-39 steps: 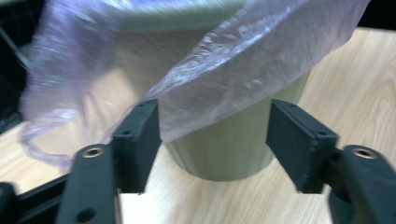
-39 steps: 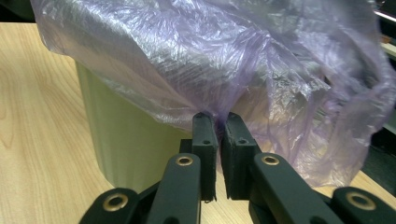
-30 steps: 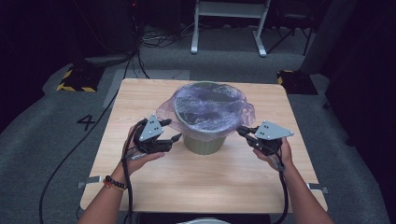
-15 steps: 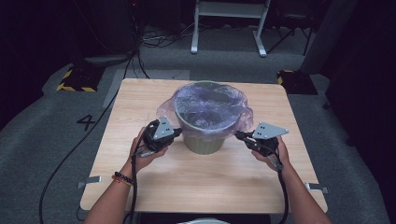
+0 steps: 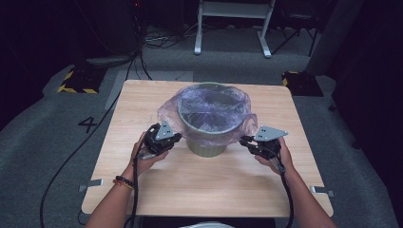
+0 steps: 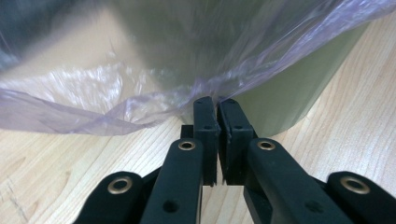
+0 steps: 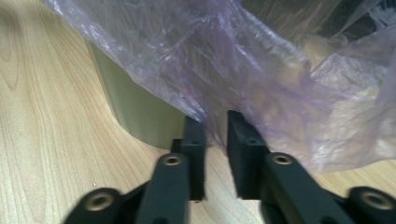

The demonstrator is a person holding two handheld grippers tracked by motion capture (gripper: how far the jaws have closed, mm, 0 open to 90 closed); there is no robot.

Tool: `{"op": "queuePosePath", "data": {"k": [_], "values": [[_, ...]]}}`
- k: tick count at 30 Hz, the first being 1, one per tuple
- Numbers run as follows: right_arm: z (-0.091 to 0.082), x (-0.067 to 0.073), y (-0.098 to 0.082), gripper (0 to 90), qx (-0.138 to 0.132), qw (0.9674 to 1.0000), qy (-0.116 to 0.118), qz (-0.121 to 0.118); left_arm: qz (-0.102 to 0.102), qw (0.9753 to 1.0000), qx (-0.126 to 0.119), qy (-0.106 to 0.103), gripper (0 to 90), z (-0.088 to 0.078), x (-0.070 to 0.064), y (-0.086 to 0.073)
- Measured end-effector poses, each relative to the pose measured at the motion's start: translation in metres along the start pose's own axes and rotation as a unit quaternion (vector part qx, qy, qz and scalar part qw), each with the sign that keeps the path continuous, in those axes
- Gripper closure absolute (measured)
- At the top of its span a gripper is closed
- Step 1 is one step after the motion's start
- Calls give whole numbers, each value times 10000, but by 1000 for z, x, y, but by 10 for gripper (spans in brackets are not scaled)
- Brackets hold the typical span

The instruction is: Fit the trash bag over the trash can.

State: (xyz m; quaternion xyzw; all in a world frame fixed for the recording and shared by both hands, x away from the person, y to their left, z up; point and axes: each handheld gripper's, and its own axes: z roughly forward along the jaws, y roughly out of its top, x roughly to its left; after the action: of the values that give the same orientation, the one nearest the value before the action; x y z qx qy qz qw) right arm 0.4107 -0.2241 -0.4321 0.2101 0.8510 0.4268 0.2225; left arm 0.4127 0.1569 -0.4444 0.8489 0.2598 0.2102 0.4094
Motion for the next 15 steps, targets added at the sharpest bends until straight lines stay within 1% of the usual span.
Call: {"op": "queuePosePath", "data": {"k": [3,4,5,6,8,10,12,13,15], "values": [[-2,0,-1,623,16,10000,11,50,-20,9999,20,103,778,-5,2,-2],[-4,-1,0,581,-19,10000,46,76,-35,9999,2,148,733,-7,2,-3],[-7,0,0,557,-58,9999,47,102,-59,9999,-17,160,682,-10,3,-4],[-10,1,0,540,-159,9998,45,99,-78,9998,-42,161,648,-14,3,-6],[-20,4,0,491,-358,9993,18,62,-155,9996,-112,224,516,-23,4,-9],[-30,8,-1,432,-505,9987,-81,43,-253,9991,-247,235,414,-33,4,-12],[-39,11,-2,405,-602,9981,-151,42,-353,9987,-342,162,314,-43,5,-15],[-44,12,-3,398,-662,9976,-177,27,-358,9986,-366,161,279,-48,5,-15],[-53,14,-4,405,-755,9970,-192,48,-289,9983,-424,268,247,-57,5,-17]]}}
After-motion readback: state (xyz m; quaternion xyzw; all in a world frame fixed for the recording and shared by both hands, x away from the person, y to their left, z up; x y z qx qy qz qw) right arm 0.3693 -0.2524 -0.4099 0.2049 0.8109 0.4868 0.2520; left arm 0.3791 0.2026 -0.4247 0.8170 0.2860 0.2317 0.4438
